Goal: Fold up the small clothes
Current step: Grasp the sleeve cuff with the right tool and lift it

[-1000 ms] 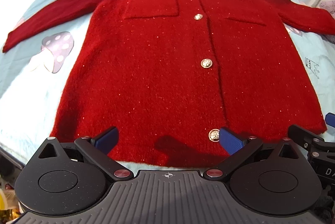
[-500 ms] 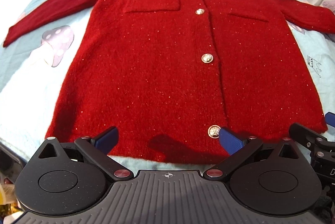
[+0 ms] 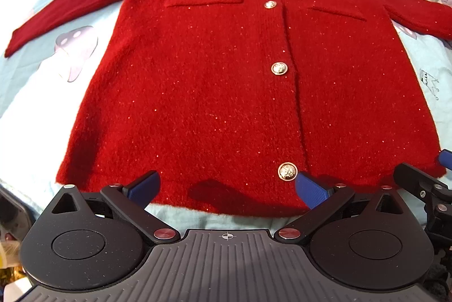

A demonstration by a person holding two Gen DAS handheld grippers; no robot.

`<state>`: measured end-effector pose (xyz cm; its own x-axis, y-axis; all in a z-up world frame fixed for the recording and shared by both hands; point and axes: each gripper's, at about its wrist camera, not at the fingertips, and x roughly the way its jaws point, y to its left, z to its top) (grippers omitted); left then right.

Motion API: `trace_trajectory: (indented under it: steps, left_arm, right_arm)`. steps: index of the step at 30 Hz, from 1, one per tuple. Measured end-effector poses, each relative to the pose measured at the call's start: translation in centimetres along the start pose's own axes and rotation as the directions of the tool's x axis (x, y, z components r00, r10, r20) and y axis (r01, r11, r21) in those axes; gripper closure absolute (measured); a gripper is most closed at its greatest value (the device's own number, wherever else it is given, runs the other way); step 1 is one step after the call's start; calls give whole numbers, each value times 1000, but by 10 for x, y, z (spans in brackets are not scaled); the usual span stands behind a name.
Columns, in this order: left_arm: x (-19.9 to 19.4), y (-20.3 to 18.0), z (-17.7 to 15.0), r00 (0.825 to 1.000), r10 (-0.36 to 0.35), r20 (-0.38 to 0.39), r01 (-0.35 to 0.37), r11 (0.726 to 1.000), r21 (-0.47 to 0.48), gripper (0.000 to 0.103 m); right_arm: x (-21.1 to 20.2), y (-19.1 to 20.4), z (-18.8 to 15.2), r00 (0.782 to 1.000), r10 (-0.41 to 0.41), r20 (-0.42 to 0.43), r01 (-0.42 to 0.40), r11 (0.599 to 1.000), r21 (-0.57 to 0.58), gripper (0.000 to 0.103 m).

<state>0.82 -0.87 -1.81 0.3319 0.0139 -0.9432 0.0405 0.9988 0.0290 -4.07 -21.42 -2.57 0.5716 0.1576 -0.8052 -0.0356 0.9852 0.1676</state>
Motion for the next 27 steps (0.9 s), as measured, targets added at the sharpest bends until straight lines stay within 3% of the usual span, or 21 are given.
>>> trace_trajectory:
  steps: [6, 12, 14, 17, 19, 22, 23, 24, 27]
  left_arm:
    - [0, -6, 1, 1000, -3, 4, 3, 1000, 10, 0]
    - [0, -14, 6, 1000, -24, 20, 23, 999, 24, 0]
    - [0, -15, 12, 998, -38, 41, 37, 999, 28, 0]
    - [1, -20, 27, 995, -41, 87, 37, 998, 45, 0]
    - [1, -23, 42, 991, -36, 129, 28, 998, 59, 0]
    - [8, -24, 67, 979, -53, 196, 42, 998, 57, 0]
    - [11, -23, 76, 972, -53, 229, 44, 998, 45, 0]
    - [14, -22, 84, 964, -55, 260, 47, 998, 34, 0]
    - [26, -20, 105, 948, -104, 302, 97, 995, 38, 0]
  right_arm:
    - [-12, -10, -1, 988, 134, 73, -137, 990, 32, 4]
    - [-3, -22, -4, 973, 230, 13, -230, 970, 84, 4]
    - [-3, -34, -3, 964, 261, 55, -265, 959, 104, 4]
    - [-13, -69, 13, 962, 161, 221, -198, 968, 155, 4]
    - [-19, -99, 29, 941, 56, 333, -139, 963, 231, 4]
    - [-17, -161, 53, 895, -25, 445, -166, 908, 385, 6]
    - [-14, -182, 59, 873, -64, 483, -179, 881, 439, 12]
    - [-10, -200, 67, 856, -113, 505, -178, 852, 492, 19]
    - [3, -246, 90, 826, -245, 507, -124, 799, 588, 27]
